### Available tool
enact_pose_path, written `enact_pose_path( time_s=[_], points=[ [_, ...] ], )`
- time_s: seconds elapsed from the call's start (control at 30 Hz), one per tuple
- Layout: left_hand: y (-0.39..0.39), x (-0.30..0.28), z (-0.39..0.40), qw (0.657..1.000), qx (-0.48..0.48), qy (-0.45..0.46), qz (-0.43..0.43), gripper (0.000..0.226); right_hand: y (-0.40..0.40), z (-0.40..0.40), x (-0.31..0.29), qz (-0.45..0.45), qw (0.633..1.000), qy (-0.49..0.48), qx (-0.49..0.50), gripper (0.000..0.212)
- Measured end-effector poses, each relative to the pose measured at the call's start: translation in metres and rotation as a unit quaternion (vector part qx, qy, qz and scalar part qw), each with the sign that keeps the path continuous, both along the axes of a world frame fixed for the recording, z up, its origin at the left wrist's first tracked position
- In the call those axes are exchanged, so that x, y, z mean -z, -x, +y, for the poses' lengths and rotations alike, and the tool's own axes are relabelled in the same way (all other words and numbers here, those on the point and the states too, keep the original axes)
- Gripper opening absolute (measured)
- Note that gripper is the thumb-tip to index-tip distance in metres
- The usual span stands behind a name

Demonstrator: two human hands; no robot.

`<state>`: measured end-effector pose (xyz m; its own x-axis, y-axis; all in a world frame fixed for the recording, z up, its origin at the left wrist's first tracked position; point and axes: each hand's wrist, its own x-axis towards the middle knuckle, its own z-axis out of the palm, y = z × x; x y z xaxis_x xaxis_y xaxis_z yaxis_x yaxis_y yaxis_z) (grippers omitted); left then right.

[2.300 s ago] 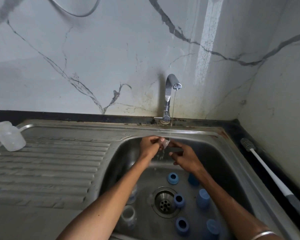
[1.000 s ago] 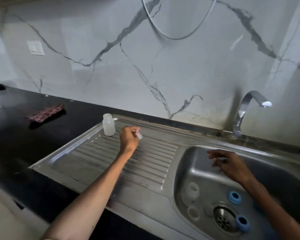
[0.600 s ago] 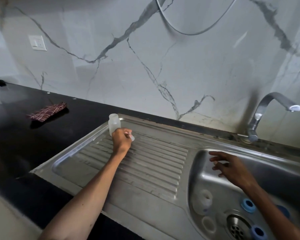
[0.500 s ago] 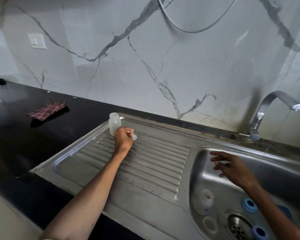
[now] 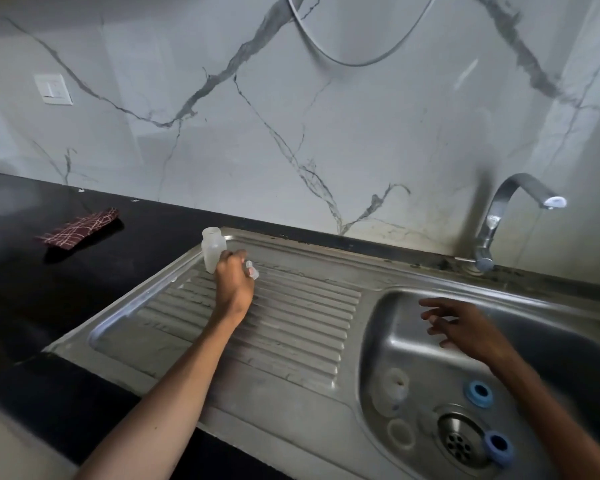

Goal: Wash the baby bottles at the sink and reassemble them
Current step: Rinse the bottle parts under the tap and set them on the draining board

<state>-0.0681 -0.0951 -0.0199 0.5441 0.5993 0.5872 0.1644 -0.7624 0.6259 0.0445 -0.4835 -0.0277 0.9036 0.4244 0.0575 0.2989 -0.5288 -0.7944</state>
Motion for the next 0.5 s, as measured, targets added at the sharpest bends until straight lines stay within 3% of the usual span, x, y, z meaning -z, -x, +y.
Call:
enact_pose_path(
  time_s=[0.17,0.3,0.5],
  points=[
    [-0.003,0.003,-0.028,0.999,0.025,-0.044,-0.010,0.038,0.001,-0.035,-0.006,0.000,1.000,0.028,0.001,0.029],
    [-0.015,0.004,-0.083,0.992,0.112,-0.053,-0.020,0.034,-0.002,-0.072,-0.005,0.012,0.998,0.066,0.020,0.025],
    [-0.055,0.013,-0.196,0.971,0.236,0.027,0.008,0.027,-0.021,-0.112,0.026,0.078,0.986,0.123,0.079,0.011]
  ],
)
